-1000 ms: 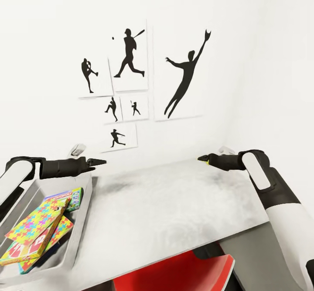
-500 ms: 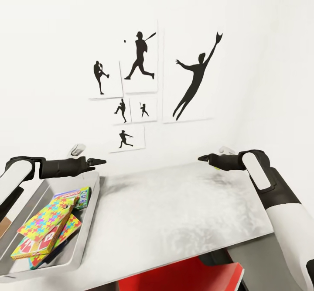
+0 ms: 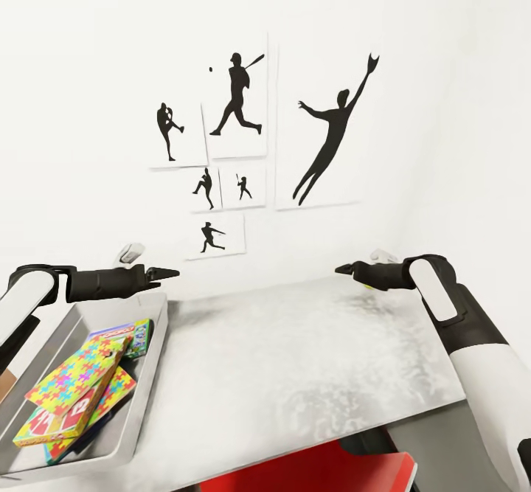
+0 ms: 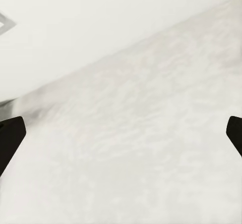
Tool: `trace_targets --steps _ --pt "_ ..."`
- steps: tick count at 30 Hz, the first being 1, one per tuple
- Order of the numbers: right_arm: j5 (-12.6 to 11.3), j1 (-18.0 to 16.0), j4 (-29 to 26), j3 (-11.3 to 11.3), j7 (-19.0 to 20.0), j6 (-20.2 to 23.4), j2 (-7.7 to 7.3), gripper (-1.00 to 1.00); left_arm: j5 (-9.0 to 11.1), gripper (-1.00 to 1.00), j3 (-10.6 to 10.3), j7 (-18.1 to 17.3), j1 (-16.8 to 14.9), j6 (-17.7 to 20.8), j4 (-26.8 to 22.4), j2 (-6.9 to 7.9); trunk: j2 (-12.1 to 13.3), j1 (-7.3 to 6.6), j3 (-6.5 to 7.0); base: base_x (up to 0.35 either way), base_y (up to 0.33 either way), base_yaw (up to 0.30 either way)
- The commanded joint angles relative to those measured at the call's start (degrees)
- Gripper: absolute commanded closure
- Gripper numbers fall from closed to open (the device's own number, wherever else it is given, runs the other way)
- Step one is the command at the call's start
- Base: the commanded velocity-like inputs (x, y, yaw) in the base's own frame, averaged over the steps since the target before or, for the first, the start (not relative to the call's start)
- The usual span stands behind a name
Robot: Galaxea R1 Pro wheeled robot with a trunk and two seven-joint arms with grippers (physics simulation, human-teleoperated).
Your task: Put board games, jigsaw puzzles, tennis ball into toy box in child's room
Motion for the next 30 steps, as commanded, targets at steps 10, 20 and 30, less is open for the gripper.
trace_targets --steps 10,20,30 --pt "-0.39 -0.06 0.06 0.13 -0.40 0.12 -0.03 -1.00 0.01 -1.00 -0.08 -0.05 -0.08 0.08 -0.02 0.05 -0.14 0.04 0.02 0.001 -0.062 -0.043" --pt "-0.39 -0.06 0.06 0.13 -0.40 0.10 -0.02 -1.00 0.01 -1.00 -0.04 -0.05 -0.08 0.08 -0.01 0.05 -0.14 0.04 0.05 0.000 -0.056 -0.006" --pt "-0.39 -0.06 0.06 0.13 -0.40 0.10 -0.02 -1.00 0.01 -1.00 0.00 -0.12 -0.08 0.08 -0.01 0.05 -0.14 0.04 0.05 0.000 -0.004 0.000"
